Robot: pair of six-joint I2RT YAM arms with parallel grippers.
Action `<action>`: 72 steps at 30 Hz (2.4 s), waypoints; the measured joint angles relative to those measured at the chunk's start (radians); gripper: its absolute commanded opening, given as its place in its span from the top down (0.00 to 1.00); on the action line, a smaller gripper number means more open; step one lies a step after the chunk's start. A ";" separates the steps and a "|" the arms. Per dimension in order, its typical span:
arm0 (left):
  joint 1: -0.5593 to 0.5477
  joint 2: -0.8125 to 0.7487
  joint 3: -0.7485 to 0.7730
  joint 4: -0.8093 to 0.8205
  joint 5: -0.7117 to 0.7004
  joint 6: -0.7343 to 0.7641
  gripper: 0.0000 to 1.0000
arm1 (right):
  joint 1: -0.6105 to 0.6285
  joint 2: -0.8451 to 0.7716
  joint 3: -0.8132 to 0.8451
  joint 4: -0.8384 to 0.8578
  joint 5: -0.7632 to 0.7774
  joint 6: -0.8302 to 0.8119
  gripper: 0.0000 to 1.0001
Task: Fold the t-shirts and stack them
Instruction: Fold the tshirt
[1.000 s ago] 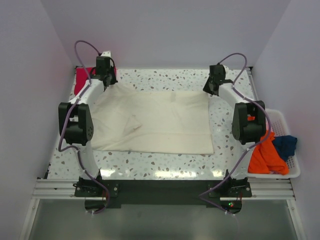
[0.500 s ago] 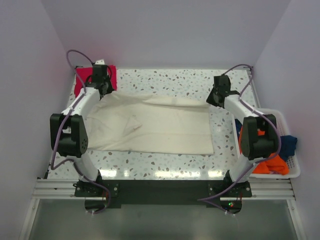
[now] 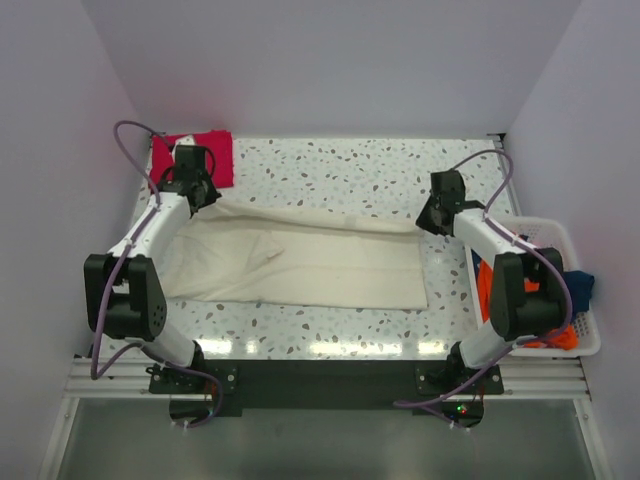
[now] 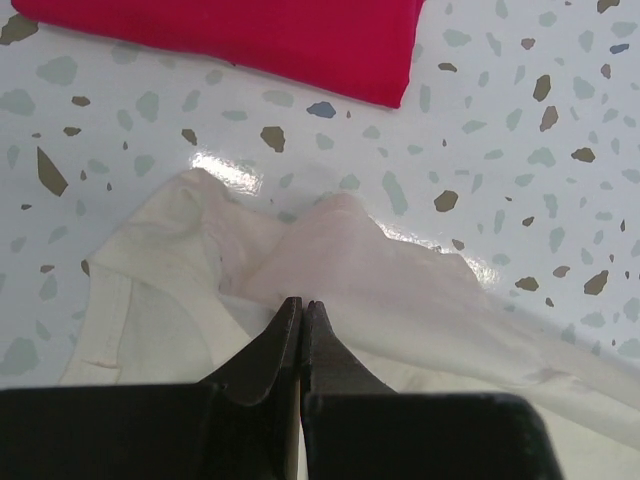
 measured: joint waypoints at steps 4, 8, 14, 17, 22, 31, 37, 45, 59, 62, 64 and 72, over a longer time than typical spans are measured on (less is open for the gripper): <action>0.010 -0.029 -0.025 -0.010 0.001 -0.008 1.00 | 0.000 -0.026 -0.027 -0.008 -0.003 0.003 1.00; 0.018 -0.039 -0.058 -0.014 0.009 -0.020 1.00 | 0.000 -0.045 -0.050 -0.010 -0.004 0.005 1.00; 0.027 -0.040 -0.103 -0.015 0.029 -0.023 1.00 | 0.000 -0.064 -0.087 -0.014 -0.018 0.011 1.00; 0.031 -0.040 -0.117 -0.014 0.041 -0.029 1.00 | 0.000 -0.077 -0.101 -0.016 -0.018 0.011 1.00; 0.034 -0.044 -0.143 -0.015 0.064 -0.030 1.00 | 0.000 -0.105 -0.120 -0.017 -0.019 0.014 1.00; 0.042 -0.052 -0.166 -0.015 0.091 -0.031 1.00 | 0.000 -0.146 -0.159 -0.021 -0.021 0.018 1.00; 0.047 -0.067 -0.177 -0.019 0.097 -0.031 1.00 | 0.000 -0.177 -0.164 -0.034 -0.021 0.018 1.00; 0.054 -0.106 -0.210 -0.021 0.109 -0.031 1.00 | 0.000 -0.192 -0.171 -0.045 -0.023 0.018 1.00; 0.057 -0.122 -0.334 -0.008 0.143 -0.062 1.00 | 0.000 -0.195 -0.269 -0.027 -0.059 0.031 0.98; 0.057 -0.123 -0.343 -0.008 0.143 -0.074 1.00 | 0.000 -0.195 -0.274 -0.018 -0.069 0.035 0.92; 0.057 -0.126 -0.346 -0.007 0.143 -0.078 1.00 | 0.000 -0.195 -0.277 -0.016 -0.071 0.037 0.85; 0.062 -0.159 -0.378 -0.003 0.147 -0.082 0.95 | 0.000 -0.201 -0.277 -0.015 -0.072 0.037 0.65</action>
